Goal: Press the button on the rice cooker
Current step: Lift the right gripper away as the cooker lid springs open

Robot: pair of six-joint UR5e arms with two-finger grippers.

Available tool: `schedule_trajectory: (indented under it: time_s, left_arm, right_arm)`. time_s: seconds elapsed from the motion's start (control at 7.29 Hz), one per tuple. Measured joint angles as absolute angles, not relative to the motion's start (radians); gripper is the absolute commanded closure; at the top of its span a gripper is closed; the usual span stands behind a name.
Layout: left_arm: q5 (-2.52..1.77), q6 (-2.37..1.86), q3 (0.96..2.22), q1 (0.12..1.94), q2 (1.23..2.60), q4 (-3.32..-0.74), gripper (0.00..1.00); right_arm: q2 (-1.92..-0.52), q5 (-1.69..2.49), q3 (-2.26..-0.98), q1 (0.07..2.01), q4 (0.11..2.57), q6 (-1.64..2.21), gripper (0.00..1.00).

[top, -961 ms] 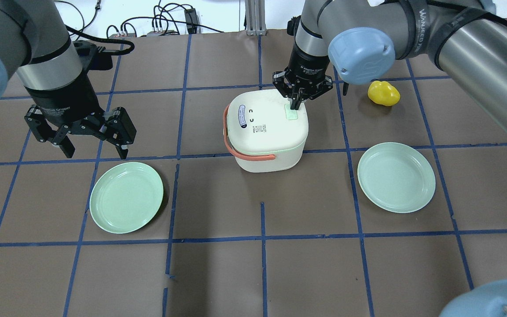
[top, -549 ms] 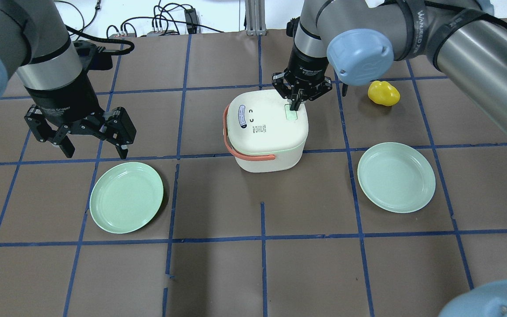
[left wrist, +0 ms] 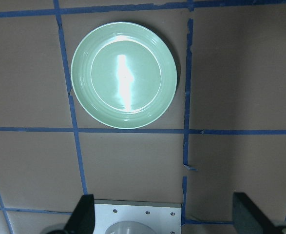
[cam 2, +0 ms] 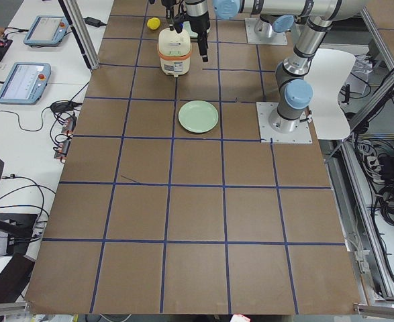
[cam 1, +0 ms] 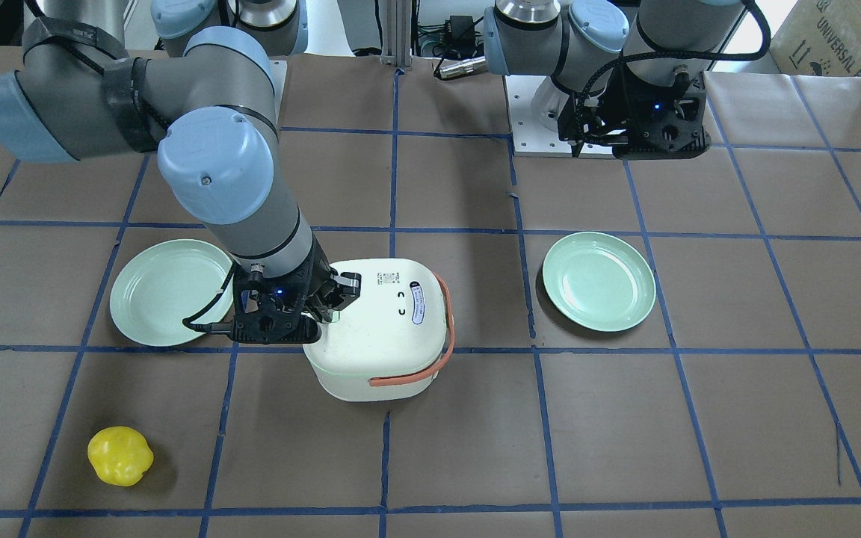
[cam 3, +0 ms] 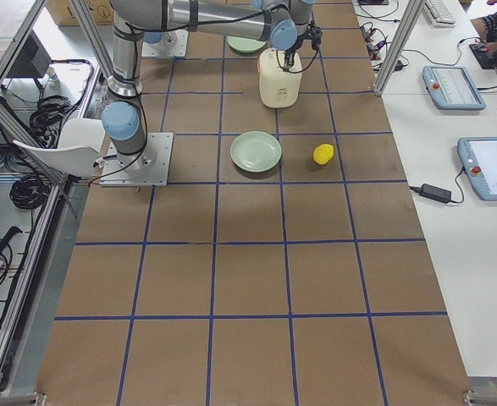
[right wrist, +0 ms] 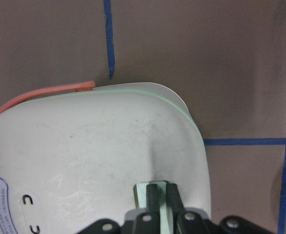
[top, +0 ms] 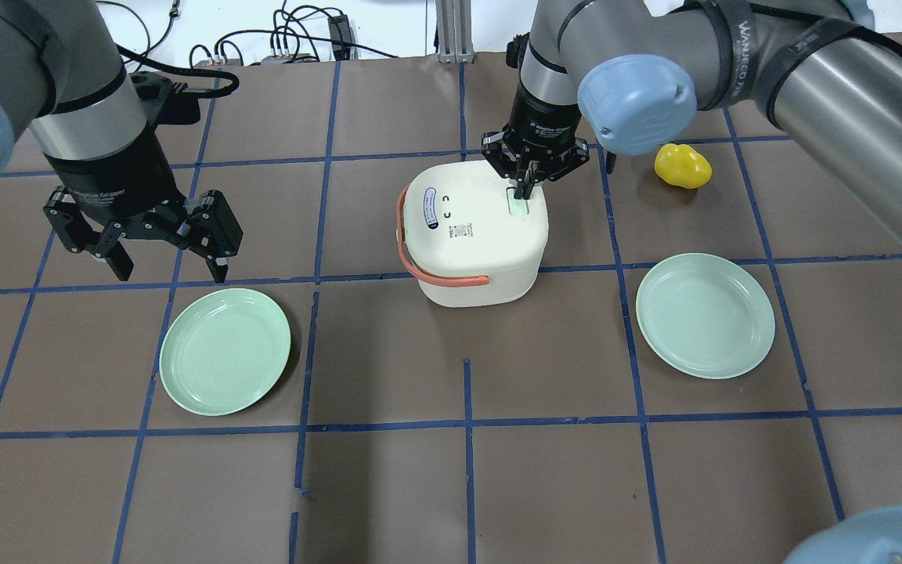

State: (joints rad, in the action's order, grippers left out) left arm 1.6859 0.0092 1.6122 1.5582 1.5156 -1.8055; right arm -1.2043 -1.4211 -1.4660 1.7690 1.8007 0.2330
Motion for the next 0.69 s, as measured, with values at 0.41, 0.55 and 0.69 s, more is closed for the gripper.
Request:
schedule_trajectory:
  time_s: [0.41, 0.55, 0.69]
  left_arm:
    - [1.686, 0.009, 1.612, 1.559, 1.516, -1.806, 0.0]
    - [1.686, 0.009, 1.612, 1.559, 1.516, -1.806, 0.0]
    - [1.686, 0.009, 1.612, 1.558, 1.516, -1.806, 0.0]
  right_arm:
    - [-1.212, -1.424, -1.44, 1.774, 1.78, 0.231, 0.49]
    - [-1.217, -1.425, -1.388, 1.77, 1.718, 0.229, 0.33]
    - [-1.217, -1.426, -1.3, 1.765, 1.615, 0.229, 0.0]
